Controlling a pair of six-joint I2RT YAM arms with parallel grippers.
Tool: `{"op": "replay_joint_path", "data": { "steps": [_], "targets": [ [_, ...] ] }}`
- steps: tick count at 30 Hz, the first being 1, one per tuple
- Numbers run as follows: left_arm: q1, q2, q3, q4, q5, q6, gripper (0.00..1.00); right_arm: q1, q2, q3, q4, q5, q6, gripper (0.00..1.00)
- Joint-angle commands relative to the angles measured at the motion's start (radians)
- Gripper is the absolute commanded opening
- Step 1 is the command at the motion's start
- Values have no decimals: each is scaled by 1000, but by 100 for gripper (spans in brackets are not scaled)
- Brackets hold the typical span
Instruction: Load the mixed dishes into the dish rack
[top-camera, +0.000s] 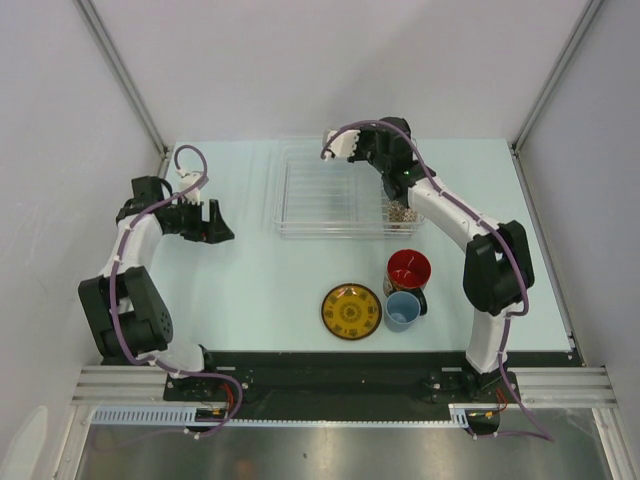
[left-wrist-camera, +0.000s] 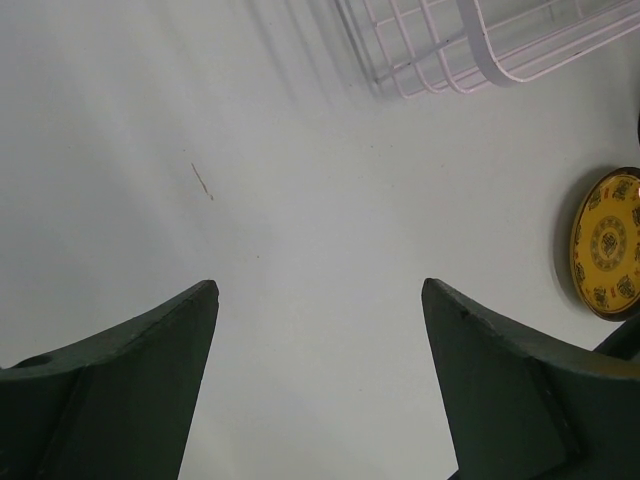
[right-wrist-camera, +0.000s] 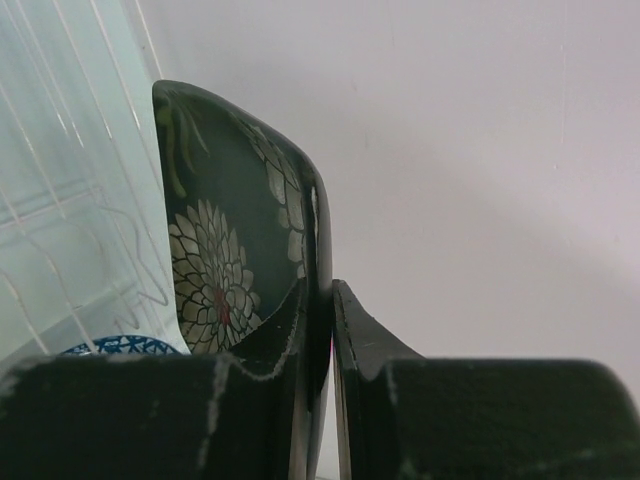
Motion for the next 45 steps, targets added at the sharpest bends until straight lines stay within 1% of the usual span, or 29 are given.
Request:
{"op": "replay_joint_path", "data": {
  "steps": [1,5,9,14,17,26,31,35,38,41,45],
  "targets": [
    [9,13,31,30,5,-17,88,-18,-16,43,258,-70,-83,0],
    [8,19,28,31,5,-19,88,-38,-9,35,227,-131,-61,0],
    [8,30,17,42,2,-16,88,-49,-15,-3,224,-148,-58,0],
    [9,41,15,57,13,-27,88,-46,-19,-42,224,-150,-54,0],
    [9,44,15,62,13,-28,88,-46,-32,-71,253,-134,-69,0],
    [8,47,5,68,17,-28,88,-54,-90,-59,276,-140,-110,0],
    [9,45,8,71,20,-31,87,-60,-116,-66,216,-189,-115,0],
    [8,45,6,74,20,-33,87,-49,-128,-72,30,-268,-112,0],
    [8,45,9,73,23,-33,87,-31,-107,-79,-43,-286,-112,0],
    [8,41,9,74,23,-31,87,-23,-76,-83,-66,-274,-103,0],
    [9,41,11,73,20,-28,87,-29,-47,-103,-46,-259,-83,0]
  ]
}}
